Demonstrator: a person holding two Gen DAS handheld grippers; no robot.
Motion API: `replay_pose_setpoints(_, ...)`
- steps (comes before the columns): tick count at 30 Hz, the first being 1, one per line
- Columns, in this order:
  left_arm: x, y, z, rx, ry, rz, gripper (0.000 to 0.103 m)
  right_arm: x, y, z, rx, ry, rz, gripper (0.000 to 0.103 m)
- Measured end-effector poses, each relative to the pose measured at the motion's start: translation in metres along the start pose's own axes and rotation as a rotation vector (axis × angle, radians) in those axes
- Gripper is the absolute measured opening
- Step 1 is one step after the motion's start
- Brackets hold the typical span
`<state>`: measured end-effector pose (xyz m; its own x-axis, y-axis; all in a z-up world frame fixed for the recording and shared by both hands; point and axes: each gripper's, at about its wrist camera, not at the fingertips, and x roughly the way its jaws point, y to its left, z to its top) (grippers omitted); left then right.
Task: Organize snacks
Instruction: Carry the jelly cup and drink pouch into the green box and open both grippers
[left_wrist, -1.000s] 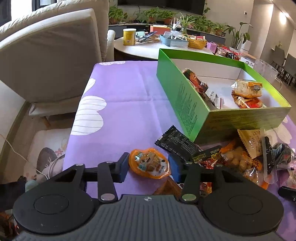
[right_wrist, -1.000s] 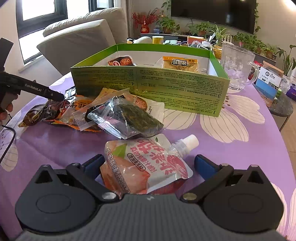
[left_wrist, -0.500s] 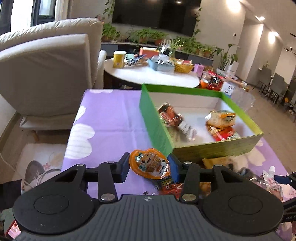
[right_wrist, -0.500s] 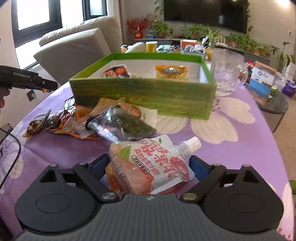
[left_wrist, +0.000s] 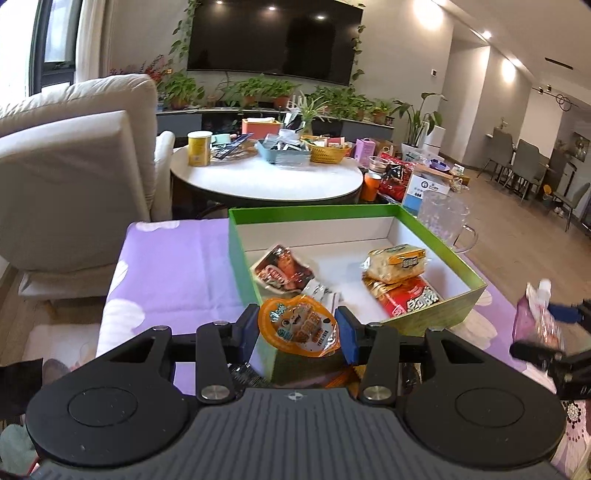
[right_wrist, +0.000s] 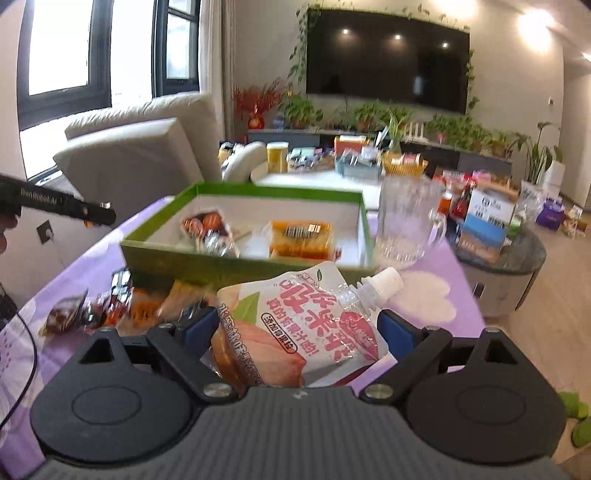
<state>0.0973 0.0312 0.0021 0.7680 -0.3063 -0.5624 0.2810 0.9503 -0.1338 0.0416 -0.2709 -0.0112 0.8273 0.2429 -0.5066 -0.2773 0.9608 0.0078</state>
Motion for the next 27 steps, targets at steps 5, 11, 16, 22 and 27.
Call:
replay_pose_setpoints(5,0.009,-0.013,0.007,0.032,-0.003,-0.016,0.042,0.007,0.000,0.020,-0.010,-0.054,-0.004,0.052)
replay_pose_setpoints(11,0.021,-0.021,0.017,0.048,-0.006,-0.029,0.042,0.024,0.002,0.042,-0.014,-0.093,0.010,0.052)
replay_pose_setpoints(16,0.033,-0.023,0.025,0.051,0.002,-0.030,0.042,0.041,0.003,0.054,-0.006,-0.101,0.029,0.052)
replay_pose_setpoints(22,0.051,-0.023,0.027,0.044,0.027,-0.024,0.042,0.057,-0.004,0.063,0.032,-0.100,0.047,0.052)
replay_pose_setpoints(27,0.066,-0.021,0.027,0.042,0.052,-0.019,0.042,0.076,-0.014,0.074,0.080,-0.088,0.033,0.052)
